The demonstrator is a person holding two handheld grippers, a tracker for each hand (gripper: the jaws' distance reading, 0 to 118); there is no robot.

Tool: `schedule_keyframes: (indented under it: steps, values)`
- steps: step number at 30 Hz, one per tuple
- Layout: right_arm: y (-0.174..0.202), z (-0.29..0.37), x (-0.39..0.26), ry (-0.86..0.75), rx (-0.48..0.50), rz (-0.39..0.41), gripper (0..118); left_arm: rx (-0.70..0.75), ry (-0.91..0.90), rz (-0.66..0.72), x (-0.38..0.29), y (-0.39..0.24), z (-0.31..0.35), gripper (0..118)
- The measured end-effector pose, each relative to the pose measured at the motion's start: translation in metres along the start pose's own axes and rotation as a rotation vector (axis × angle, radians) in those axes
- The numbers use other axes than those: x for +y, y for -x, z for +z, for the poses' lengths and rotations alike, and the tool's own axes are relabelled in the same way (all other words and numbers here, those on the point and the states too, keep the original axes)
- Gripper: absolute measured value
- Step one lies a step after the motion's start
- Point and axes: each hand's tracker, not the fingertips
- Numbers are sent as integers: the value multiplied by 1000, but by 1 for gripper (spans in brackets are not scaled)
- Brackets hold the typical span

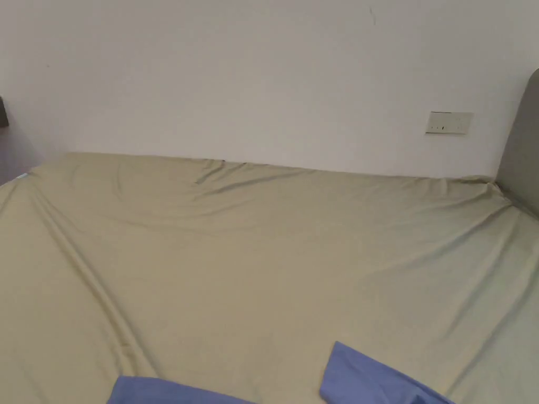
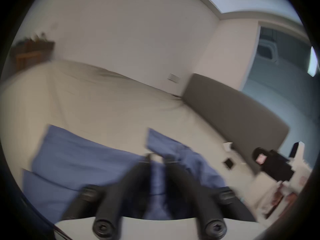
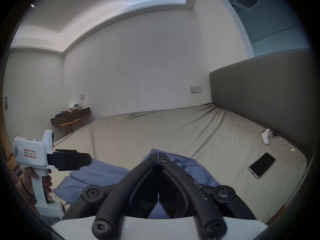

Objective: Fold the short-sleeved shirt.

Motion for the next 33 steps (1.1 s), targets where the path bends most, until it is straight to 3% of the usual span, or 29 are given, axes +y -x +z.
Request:
schedule_keyframes:
  steps: [3,9,13,14,15,16,18,20,21,22,26,28,29,32,33]
  values:
    - [13,-13,0,20,44,21,2,97,39,-33,-4,42,4,0]
    - [29,-34,3,72,92,81,2,230,24,97,22,115,-16,0]
    - [33,-48,4,98,83,95,2,286,55,40,42,146,-50,1]
    - [33,-52,4,106,81,94,2,282,76,24,45,156,-62,9]
    - [32,-55,5,115,82,87,2,276,108,24,46,164,-72,29]
    - [31,-58,5,123,84,74,2,272,132,30,47,171,-81,29]
    - [30,-66,5,138,84,49,2,259,144,30,48,191,-103,43]
    - [30,-74,5,156,77,48,2,265,180,17,48,199,-122,86]
    - [30,-77,5,164,76,54,2,263,202,2,49,199,-129,99]
    - [30,-80,4,169,77,59,2,252,211,-14,48,202,-136,100]
    - [33,-94,2,192,103,61,2,239,330,-91,33,197,-156,97]
    - [34,-98,2,198,112,65,2,218,391,-83,22,195,-161,87]
    - [34,-100,2,199,119,67,2,279,323,-141,17,186,-156,85]
    - [32,-105,1,203,121,73,2,280,322,-122,21,181,-147,49]
    - [30,-107,1,207,115,76,2,276,309,-86,22,175,-144,25]
